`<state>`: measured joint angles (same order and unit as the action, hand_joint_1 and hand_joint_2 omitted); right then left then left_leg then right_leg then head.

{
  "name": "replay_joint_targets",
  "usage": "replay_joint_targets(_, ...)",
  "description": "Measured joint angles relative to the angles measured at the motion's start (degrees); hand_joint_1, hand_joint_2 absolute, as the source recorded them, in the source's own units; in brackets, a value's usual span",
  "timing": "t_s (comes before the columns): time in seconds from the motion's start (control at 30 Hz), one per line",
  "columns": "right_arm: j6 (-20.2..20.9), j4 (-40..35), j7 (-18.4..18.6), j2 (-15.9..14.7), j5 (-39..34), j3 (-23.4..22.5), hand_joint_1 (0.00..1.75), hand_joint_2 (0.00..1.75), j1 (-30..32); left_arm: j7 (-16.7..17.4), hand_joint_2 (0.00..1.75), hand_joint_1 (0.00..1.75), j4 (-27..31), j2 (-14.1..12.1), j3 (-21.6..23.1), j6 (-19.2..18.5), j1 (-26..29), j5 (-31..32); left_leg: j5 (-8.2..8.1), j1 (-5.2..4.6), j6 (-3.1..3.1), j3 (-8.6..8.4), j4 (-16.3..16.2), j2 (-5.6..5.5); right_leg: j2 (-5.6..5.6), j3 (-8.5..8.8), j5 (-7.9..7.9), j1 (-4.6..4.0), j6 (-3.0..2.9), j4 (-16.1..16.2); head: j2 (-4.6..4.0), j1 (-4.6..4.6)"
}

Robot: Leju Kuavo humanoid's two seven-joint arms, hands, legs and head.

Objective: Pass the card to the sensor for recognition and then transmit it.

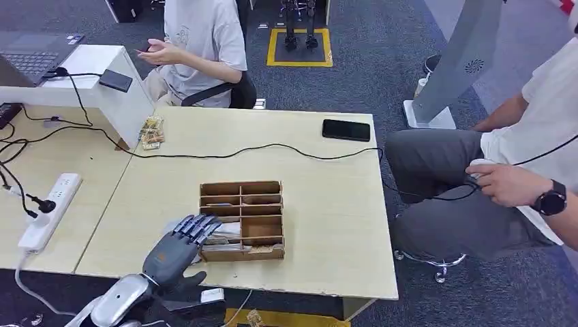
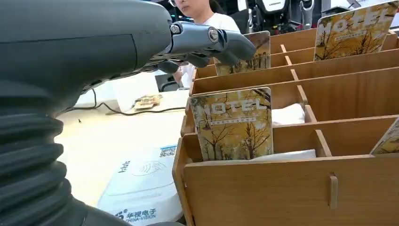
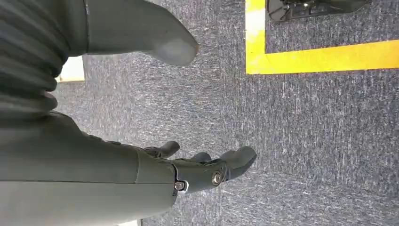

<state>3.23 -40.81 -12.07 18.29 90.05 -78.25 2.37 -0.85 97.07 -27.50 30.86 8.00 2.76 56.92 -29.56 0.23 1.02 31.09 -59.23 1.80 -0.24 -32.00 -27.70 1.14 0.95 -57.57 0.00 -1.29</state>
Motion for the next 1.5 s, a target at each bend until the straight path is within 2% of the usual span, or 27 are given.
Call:
replay_joint_targets(0.17, 0.0, 0.0, 0.1, 0.0, 0.0, 0.0, 0.0, 1.75, 0.0, 0.1, 1.75, 0.0, 0.0, 0.0, -0.2, 0.1, 0.3, 0.3, 0.0, 0.0, 0.0, 0.0, 0.0, 0.0, 0.0, 0.0, 0.0, 0.0, 0.0, 0.0, 0.0, -0.02)
replay_joint_targets(0.2, 0.0, 0.0, 0.2, 0.0, 0.0, 0.0, 0.0, 1.75, 0.0, 0.1, 1.75, 1.57, 0.0, 0.0, -0.2, 0.2, 0.3, 0.3, 0.0, 0.0, 0.0, 0.0, 0.0, 0.0, 0.0, 0.0, 0.0, 0.0, 0.0, 0.0, 0.0, -0.02)
replay_joint_targets(0.23, 0.0, 0.0, 0.2, 0.0, 0.0, 0.0, 0.0, 1.75, 0.0, 0.1, 1.75, 1.66, 0.0, 0.0, -0.2, 0.2, 0.4, 0.4, 0.0, 0.0, 0.0, 0.0, 0.0, 0.0, 0.0, 0.0, 0.0, 0.0, 0.0, 0.0, 0.0, -0.02)
replay_joint_targets(0.27, 0.0, 0.0, 0.2, 0.0, 0.0, 0.0, 0.0, 1.75, 0.0, 0.1, 1.75, 1.64, 0.0, 0.0, -0.3, 0.2, 0.4, 0.4, 0.0, 0.0, 0.0, 0.0, 0.0, 0.0, 0.0, 0.0, 0.0, 0.0, 0.0, 0.0, 0.0, -0.02)
replay_joint_targets(0.3, -0.1, 0.0, 0.2, 0.0, 0.0, 0.0, 0.0, 1.75, 0.0, 0.0, 1.75, 1.75, 0.0, 0.0, -0.3, 0.0, 0.4, 0.0, 0.0, 0.0, 0.0, 0.0, 0.0, 0.0, 0.0, 0.0, 0.0, 0.0, 0.0, 0.0, 0.0, -0.02)
replay_joint_targets(0.63, 0.1, 0.0, -1.0, 0.0, 0.0, 0.0, 0.0, 1.75, 0.0, -1.0, 1.75, 1.75, 0.1, -1.8, -2.2, -0.5, 1.3, -2.5, 0.0, 0.01, 0.0, 0.0, 0.0, 0.0, -0.01, 0.02, 0.0, 0.0, 0.0, 0.0, 0.0, -0.02)
replay_joint_targets(0.67, 0.1, 0.0, -1.1, 0.0, 0.0, 0.0, 0.0, 1.75, 0.0, -1.1, 1.75, 1.64, 0.2, -1.8, -2.3, -0.5, 1.3, -2.6, 0.0, 0.01, 0.0, -0.01, 0.0, 0.0, -0.01, 0.03, 0.0, 0.0, 0.0, 0.0, 0.0, -0.02)
replay_joint_targets(0.7, 0.1, 0.0, -1.5, 0.0, 0.0, 0.0, 0.0, 1.75, 0.0, -1.2, 1.75, 1.73, 0.2, -1.8, -2.4, -0.6, 1.4, -2.9, 0.0, 0.01, 0.0, -0.01, 0.0, 0.0, -0.01, 0.02, 0.0, 0.0, 0.0, 0.0, 0.0, 0.0)
replay_joint_targets(0.8, 0.0, 0.1, -1.9, 0.0, 0.0, 0.0, 0.0, 1.75, -0.1, -1.7, 1.75, 1.68, 0.3, -1.8, -2.8, -0.6, 1.8, -3.7, 0.0, 0.01, 0.0, 0.0, 0.0, 0.0, -0.02, 0.02, 0.0, 0.0, 0.0, 0.0, 0.0, 0.0)
replay_joint_targets(0.83, 0.0, 0.2, -1.9, 0.0, 0.0, 0.0, 0.0, 1.75, -0.1, -1.8, 1.75, 1.75, 0.4, -1.9, -3.0, -0.6, 2.0, -4.0, 0.0, 0.01, 0.0, -0.01, 0.0, 0.0, -0.01, 0.02, 0.0, 0.0, 0.0, 0.0, 0.0, -0.02)
replay_joint_targets(1.23, -0.6, 0.8, -1.6, 0.0, 0.0, -0.5, 0.0, 1.75, -0.1, -4.1, 1.75, 1.75, 2.8, -4.2, -7.7, -1.9, 3.6, -8.3, 0.0, 0.03, 0.0, 0.0, 0.0, -0.03, -0.05, 0.03, -0.01, -0.01, -0.01, 0.0, 0.0, -0.02)
replay_joint_targets(1.3, -0.7, 0.9, -1.6, 0.0, 0.0, -0.5, 0.0, 1.75, -0.1, -4.2, 1.75, 1.64, 3.0, -4.2, -8.0, -1.9, 3.8, -8.4, 0.0, 0.03, 0.0, 0.0, 0.0, -0.03, -0.05, 0.03, -0.01, -0.01, -0.01, 0.0, 0.0, -0.02)
replay_joint_targets(1.4, -0.8, 1.0, -1.6, 0.0, 0.0, -0.5, 0.0, 1.75, -0.1, -4.2, 1.75, 1.62, 3.1, -4.2, -8.2, -1.9, 3.8, -8.4, 0.0, 0.02, 0.0, 0.0, 0.0, -0.04, -0.05, 0.03, -0.01, 0.01, -0.01, 0.0, 0.0, -0.02)
replay_joint_targets(1.43, -0.8, 1.0, -1.6, 0.0, 0.0, -0.5, 0.0, 1.75, -0.1, -4.2, 1.75, 0.31, 3.2, -4.2, -8.2, -1.9, 3.9, -8.4, 0.0, 0.02, 0.0, 0.0, 0.0, -0.03, -0.05, 0.03, -0.01, 0.01, -0.01, 0.0, 0.0, 0.0)
replay_joint_targets(1.47, -0.8, 1.0, -1.6, 0.0, 0.0, -0.5, 0.0, 1.75, -0.1, -4.2, 1.75, 0.0, 3.2, -4.2, -8.2, -1.9, 4.0, -8.4, 0.0, 0.02, 0.0, 0.0, 0.0, -0.03, -0.05, 0.03, -0.01, 0.0, -0.01, 0.0, 0.0, -0.02)
replay_joint_targets(1.5, -0.8, 1.0, -1.6, 0.0, 0.0, -0.5, 0.0, 1.75, -0.1, -4.2, 1.75, 0.0, 3.3, -4.2, -8.2, -1.9, 4.1, -8.4, 0.0, 0.02, 0.0, 0.0, 0.0, -0.03, -0.05, 0.03, -0.01, 0.0, -0.01, 0.0, 0.0, -0.02)
